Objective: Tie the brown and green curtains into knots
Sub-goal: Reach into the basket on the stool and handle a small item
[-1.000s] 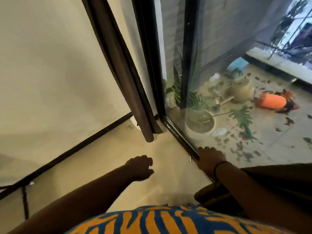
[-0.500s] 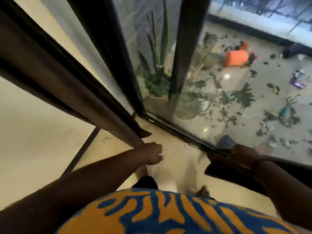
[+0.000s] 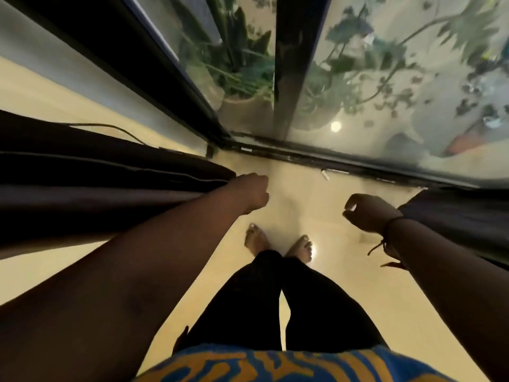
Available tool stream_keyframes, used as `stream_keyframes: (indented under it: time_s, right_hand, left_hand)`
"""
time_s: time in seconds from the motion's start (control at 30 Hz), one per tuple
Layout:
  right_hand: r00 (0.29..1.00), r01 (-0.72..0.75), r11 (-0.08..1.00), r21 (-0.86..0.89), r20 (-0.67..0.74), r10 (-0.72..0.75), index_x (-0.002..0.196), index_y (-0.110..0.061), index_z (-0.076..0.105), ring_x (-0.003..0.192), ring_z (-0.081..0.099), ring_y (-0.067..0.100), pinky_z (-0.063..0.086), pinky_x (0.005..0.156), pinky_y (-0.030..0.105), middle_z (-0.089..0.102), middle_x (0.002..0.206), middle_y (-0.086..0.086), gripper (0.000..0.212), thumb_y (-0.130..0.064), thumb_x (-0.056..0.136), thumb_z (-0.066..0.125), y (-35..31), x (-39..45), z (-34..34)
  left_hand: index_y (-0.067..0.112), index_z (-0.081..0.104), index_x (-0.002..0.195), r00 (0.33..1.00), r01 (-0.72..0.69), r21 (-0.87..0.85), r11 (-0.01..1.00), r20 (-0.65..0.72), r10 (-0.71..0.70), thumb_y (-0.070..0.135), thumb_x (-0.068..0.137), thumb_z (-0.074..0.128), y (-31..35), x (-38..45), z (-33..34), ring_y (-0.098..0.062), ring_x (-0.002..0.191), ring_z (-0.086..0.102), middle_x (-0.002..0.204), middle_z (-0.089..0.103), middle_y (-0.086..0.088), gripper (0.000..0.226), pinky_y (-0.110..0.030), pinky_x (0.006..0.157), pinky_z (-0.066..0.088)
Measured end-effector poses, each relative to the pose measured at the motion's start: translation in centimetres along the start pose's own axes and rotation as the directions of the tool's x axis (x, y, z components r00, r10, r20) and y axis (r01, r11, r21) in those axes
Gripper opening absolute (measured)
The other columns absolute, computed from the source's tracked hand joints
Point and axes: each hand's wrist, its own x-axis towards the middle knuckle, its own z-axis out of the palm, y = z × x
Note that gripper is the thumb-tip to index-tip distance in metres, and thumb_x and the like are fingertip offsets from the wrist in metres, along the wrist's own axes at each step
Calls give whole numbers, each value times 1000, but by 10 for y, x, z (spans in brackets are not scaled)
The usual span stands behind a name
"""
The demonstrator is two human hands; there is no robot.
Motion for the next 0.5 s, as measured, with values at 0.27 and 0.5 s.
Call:
stream_keyframes:
  time_s: [0.27,0.5]
  right_hand:
    - [996,-69,998,16,-50,69,107,-10,62,101,60,32,51,83,36,64,111,13,26,-19,90,44,13,99,69]
    - [987,-128,991,34,-97,131,103,-13,58,98,59,30,41,69,31,63,110,10,22,-20,90,42,33,193,119]
  left_hand:
    - [14,51,122,989,-126,446,886,-18,150,27,92,47,7,101,75,-31,116,47,130,45,-12,33,-42,91,40]
    - [15,49,126,994,-113,291,950,28,110,38,94,45,-6,188,124,-32,113,50,127,47,-11,40,-44,93,44]
